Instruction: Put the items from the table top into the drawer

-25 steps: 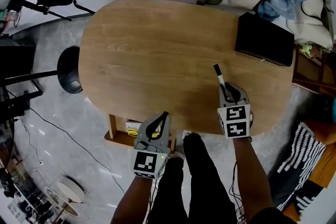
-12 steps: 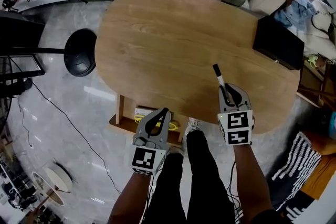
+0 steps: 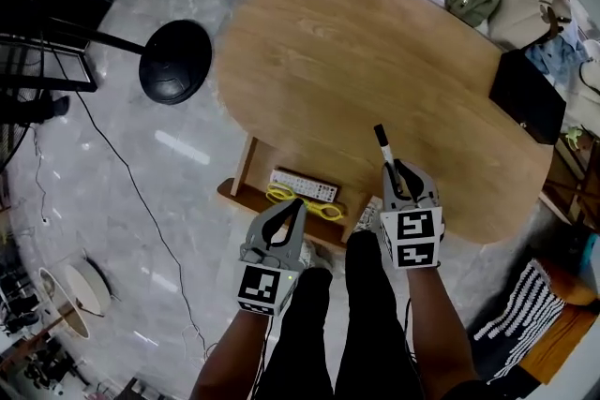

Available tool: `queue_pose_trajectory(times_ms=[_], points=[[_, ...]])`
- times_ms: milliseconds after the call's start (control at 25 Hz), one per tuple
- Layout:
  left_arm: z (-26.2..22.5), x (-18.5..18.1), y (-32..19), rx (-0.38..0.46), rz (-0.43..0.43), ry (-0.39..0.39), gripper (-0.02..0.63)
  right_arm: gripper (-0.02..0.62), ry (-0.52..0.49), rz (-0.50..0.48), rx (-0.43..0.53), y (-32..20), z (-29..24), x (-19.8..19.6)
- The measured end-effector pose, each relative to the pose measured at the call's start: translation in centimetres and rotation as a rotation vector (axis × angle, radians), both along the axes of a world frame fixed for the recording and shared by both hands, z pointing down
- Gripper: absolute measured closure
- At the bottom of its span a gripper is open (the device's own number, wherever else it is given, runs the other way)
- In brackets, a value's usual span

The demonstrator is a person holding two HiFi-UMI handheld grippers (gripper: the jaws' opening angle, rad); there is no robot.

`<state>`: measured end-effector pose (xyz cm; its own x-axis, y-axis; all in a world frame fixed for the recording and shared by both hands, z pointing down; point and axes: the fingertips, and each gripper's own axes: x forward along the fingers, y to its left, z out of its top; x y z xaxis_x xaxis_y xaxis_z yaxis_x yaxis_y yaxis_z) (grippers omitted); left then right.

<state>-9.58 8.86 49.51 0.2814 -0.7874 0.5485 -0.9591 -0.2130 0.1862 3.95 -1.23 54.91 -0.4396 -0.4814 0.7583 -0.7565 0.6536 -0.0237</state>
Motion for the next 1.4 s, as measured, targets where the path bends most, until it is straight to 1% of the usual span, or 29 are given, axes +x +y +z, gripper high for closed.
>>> queue_pose_trajectory(times_ms=[200, 400, 560, 680, 920, 1240, 1400], points=[[0.2, -2.9, 3.3, -0.004, -0.072, 0.003, 0.588, 0.532, -0.003, -0.083, -0.007, 2.6, 0.2, -3.8], [0.8, -5.2, 7.1, -0.024, -0.136, 0.01, 0.588, 0.532, -0.002, -0.16, -0.01, 5.1, 0.6, -7.6], [1.3, -6.7, 8.9, -0.028, -0.149, -0.001, 0.588, 0.532, -0.001, -0.226, -0.021, 7.2, 1.2, -10.4], [1.5, -7.7, 9.8, -0.022, -0.168, -0.007, 0.588, 0.532, 0.008, -0.269, -0.035, 8.9, 2.0, -11.8], [2.6, -9.5, 11.9, -0.023, -0.212, 0.008, 0.588, 0.532, 0.025, -0.295, -0.076, 12.0, 4.9, -13.3], [5.2, -11.0, 14.8, -0.065, -0.228, 0.017, 0.588, 0.532, 0.091, -0.322, -0.129, 14.7, 9.4, -13.4], [6.5, -11.7, 15.4, -0.082, -0.221, 0.018, 0.588, 0.532, 0.128, -0.318, -0.187, 15.1, 12.6, -13.0]])
